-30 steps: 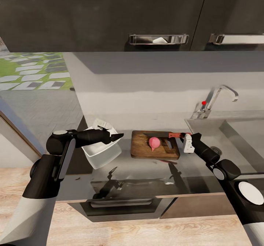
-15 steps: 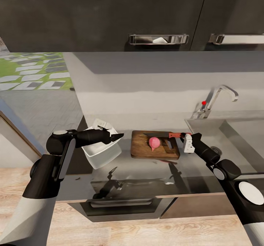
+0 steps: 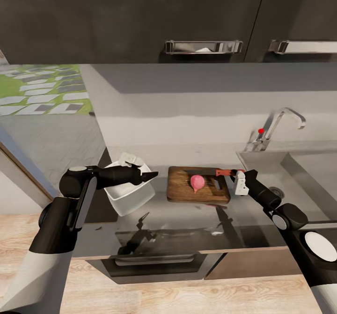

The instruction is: In the kitchen, take the Vidalia onion out of the sink, dice it on the chopping board with the paring knife, put the diced onion into the bowl on the countertop, then place both the paring knife and the chopping board into the sink.

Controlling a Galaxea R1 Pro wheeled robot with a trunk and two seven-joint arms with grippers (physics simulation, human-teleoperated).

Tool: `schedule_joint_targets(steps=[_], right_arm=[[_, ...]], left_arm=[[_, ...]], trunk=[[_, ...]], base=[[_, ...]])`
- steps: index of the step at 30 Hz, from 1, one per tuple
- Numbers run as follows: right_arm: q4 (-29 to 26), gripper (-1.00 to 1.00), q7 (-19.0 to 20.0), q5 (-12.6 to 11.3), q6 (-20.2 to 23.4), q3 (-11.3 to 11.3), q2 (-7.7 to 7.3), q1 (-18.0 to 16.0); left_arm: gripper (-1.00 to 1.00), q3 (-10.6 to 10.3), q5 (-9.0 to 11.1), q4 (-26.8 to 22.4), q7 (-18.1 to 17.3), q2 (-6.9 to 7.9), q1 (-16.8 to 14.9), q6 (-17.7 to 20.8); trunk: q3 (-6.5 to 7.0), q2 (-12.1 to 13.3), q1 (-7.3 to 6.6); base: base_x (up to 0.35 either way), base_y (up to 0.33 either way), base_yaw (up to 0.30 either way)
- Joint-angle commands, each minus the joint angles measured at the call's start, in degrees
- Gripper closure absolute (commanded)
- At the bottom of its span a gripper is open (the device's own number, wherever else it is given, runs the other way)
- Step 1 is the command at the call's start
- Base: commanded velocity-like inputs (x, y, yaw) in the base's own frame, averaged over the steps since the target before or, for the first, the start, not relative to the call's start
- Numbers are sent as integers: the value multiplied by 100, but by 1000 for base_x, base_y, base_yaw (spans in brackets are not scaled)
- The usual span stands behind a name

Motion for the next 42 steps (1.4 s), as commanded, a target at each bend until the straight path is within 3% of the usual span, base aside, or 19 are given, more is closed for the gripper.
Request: schedule_joint_targets(steps=[1, 21, 42], right_arm=[[-7, 100, 39, 14, -12, 1, -3, -5], [2, 100, 40, 13, -12, 0, -3, -5], [18, 100, 40, 19, -9, 0, -3, -5]], left_arm=[[-100, -3, 7, -4, -8, 2, -6, 52], [-100, -11, 7, -4, -8, -11, -6, 98], [-100, -11, 7, -4, -11, -49, -25, 97]], trunk=[[-28, -52, 25], [-387, -854, 464], [-387, -854, 464]], base=[[0, 0, 0], [0, 0, 0], [0, 0, 0]])
